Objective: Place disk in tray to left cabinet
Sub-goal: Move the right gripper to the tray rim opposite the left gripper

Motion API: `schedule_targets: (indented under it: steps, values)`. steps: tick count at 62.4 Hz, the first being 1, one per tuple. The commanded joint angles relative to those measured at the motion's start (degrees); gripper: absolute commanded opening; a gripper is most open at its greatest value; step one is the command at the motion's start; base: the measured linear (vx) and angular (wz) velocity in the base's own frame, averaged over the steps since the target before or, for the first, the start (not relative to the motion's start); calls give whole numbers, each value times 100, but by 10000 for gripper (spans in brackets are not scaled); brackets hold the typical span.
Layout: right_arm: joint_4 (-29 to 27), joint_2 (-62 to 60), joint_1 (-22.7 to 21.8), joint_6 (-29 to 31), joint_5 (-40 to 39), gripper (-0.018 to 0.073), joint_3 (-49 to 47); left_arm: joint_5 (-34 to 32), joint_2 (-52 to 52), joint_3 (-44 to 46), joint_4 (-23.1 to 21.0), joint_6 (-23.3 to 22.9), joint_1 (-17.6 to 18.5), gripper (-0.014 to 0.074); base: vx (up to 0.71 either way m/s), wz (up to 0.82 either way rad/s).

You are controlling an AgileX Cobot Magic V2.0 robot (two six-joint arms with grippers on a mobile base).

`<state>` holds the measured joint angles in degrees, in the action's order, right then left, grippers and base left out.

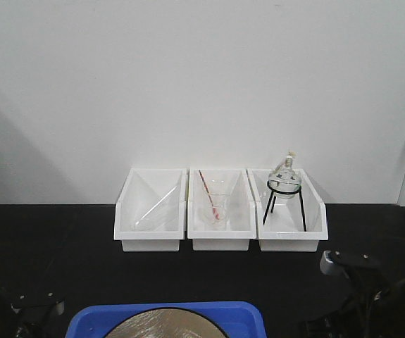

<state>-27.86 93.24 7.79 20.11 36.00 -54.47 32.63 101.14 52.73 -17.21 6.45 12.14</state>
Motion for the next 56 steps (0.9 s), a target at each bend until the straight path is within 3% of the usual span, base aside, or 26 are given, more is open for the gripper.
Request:
schedule_targets:
  steps: [1,13,32,56]
  values:
    - [-647,9,-33,507,-41,319,-193,-51,-151,54,97,0,36,-6,0,0]
    - [-1604,334,73,1113,-79,376,-193,-50,-151,54,97,-6,36,-6,0,0]
    - [-1571,639,978,866,-988,375,-193,-9,-151,54,92,-11,36,-6,0,0]
    - [-1567,1094,1063,807,-1028,368,-204,8,-151,54,92,-11,36,-6,0,0]
